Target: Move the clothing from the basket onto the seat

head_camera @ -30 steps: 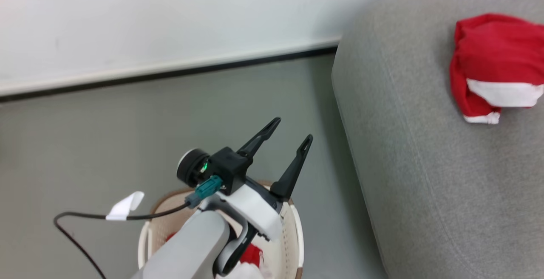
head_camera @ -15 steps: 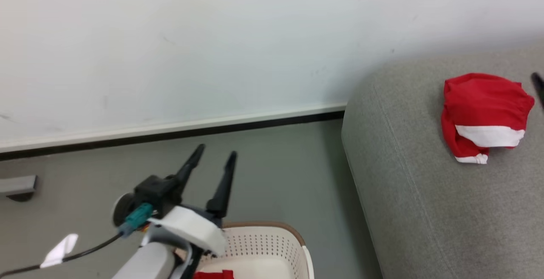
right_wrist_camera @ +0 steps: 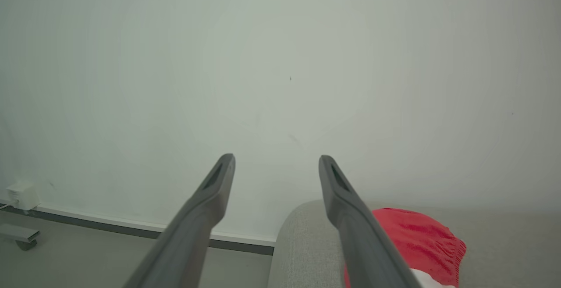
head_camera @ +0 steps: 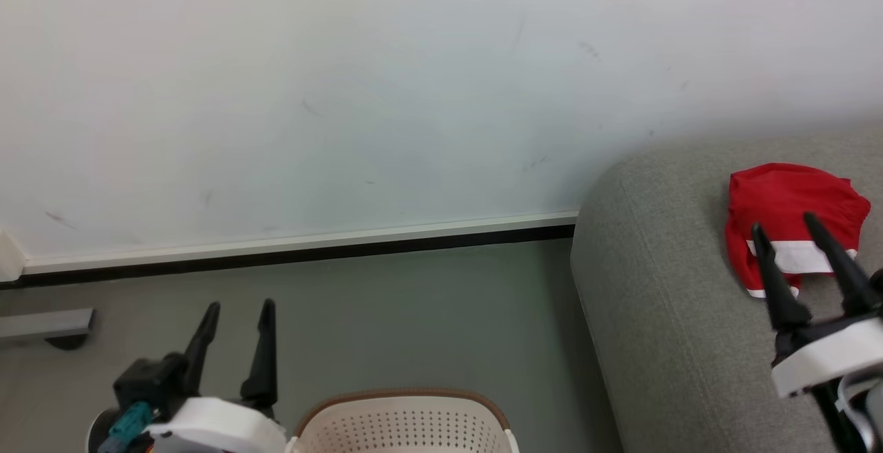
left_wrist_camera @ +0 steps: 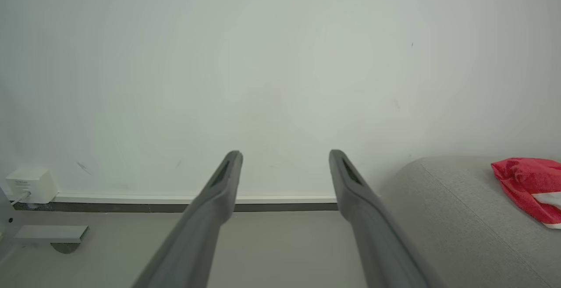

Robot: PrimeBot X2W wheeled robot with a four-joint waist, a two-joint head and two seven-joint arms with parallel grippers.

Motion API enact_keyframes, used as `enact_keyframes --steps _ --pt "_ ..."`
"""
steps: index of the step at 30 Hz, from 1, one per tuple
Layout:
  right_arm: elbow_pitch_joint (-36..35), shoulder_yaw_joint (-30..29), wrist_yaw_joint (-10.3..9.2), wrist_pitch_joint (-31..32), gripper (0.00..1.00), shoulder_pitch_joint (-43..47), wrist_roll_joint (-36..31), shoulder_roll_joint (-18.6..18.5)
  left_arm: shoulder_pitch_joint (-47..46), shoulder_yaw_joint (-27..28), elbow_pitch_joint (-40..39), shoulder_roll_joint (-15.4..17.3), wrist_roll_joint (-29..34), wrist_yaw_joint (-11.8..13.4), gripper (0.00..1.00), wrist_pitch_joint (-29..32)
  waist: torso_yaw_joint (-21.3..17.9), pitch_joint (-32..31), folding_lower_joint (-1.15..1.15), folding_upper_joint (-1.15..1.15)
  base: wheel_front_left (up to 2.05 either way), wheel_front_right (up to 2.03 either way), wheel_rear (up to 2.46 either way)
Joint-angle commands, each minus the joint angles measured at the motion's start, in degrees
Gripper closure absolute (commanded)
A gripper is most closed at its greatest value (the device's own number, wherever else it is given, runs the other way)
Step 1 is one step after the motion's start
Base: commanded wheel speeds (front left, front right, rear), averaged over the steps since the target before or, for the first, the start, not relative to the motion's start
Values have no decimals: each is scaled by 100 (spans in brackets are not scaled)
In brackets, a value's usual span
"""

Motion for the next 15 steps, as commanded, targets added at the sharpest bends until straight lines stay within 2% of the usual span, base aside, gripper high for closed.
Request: enact_keyframes --steps 1,7,15 --pt "-112 -165 1 -53 0 277 -203 172 195 97 -2 -10 130 -19 0 -2 7 -12 1 0 0 0 0" --pt "-664 -740 1 -74 0 1274 -894 897 632 758 -148 -321 521 -133 0 -2 85 -23 1 0 0 0 0" --pt "-935 -1049 1 -78 0 1918 -1237 1453 1064 1425 -162 -816 1271 -479 0 -2 139 -24 1 0 0 0 0"
